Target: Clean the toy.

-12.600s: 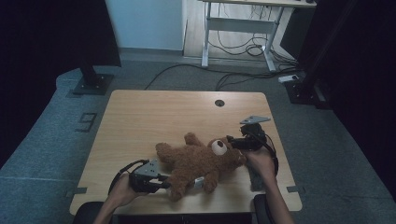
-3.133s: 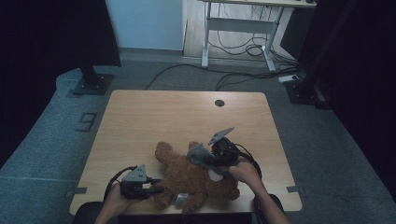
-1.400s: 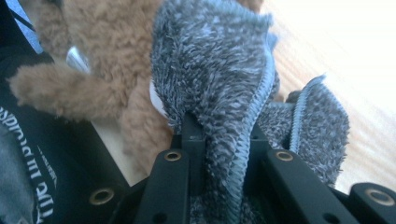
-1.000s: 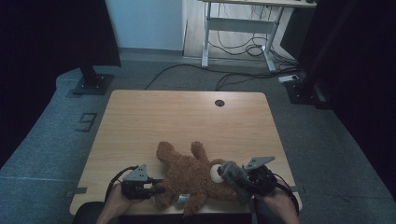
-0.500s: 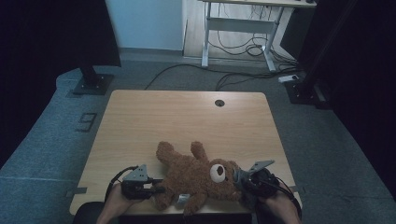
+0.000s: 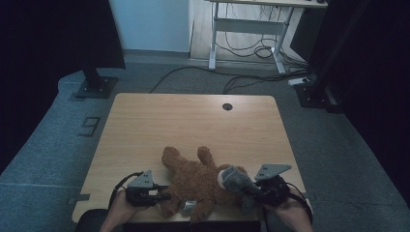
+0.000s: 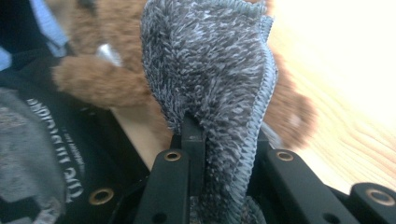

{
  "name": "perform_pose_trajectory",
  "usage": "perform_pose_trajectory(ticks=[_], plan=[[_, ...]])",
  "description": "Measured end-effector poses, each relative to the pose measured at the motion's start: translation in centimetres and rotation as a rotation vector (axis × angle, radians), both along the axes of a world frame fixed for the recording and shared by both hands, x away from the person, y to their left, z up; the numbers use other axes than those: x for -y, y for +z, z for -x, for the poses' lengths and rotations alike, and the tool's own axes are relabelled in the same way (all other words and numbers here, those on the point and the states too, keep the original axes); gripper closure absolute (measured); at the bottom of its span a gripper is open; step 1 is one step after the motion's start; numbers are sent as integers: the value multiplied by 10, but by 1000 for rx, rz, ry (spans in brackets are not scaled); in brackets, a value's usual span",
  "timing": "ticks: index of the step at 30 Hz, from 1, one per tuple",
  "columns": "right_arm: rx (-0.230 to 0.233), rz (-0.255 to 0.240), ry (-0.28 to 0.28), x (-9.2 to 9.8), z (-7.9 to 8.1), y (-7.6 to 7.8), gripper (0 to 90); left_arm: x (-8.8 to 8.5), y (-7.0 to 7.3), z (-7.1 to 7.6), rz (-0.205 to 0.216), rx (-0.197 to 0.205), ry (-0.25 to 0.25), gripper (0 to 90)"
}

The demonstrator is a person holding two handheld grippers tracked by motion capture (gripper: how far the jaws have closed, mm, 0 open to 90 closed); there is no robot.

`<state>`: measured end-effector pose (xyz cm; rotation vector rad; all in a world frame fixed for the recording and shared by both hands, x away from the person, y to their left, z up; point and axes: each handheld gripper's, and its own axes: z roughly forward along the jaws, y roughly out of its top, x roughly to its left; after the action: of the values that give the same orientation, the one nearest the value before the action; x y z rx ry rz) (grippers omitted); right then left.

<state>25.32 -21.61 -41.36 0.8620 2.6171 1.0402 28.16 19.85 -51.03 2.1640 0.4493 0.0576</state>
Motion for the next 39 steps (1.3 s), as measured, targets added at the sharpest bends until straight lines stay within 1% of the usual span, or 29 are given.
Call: perform_pose_trajectory(ticks=[3,5,8,9,11,13,18,26,29,32,34,36,38,39], plan=[[-25,15,59,-19,1,-9,766,0,0,0,0,-1,0,685],[-47,39,91,-30,0,-18,766,0,0,0,-1,0,-1,685],[-79,69,115,-40,-1,-31,766,0,0,0,-1,-1,-3,685],[-95,75,120,-42,-2,-35,766,0,0,0,-1,-1,-4,685],[-111,73,124,-42,-2,-38,766,0,0,0,-2,0,-5,687],[-123,69,125,-39,-2,-40,765,0,0,0,-3,1,-4,691],[-147,85,127,-33,0,-46,766,0,0,0,-1,0,-2,699],[-193,103,99,-17,0,-54,765,0,0,0,4,-3,-2,700],[-207,116,76,-8,0,-58,765,0,0,0,5,-3,-4,700],[-217,130,42,2,-2,-61,765,1,0,0,7,-7,-6,700],[-217,142,15,9,-3,-61,765,1,0,0,8,-8,-6,700],[-207,154,-11,17,-4,-59,765,1,0,0,10,-7,-5,699],[-189,160,-41,24,-5,-53,765,1,0,0,11,-7,-4,699],[-175,162,-55,27,-5,-48,765,1,0,0,11,-6,-4,698]])
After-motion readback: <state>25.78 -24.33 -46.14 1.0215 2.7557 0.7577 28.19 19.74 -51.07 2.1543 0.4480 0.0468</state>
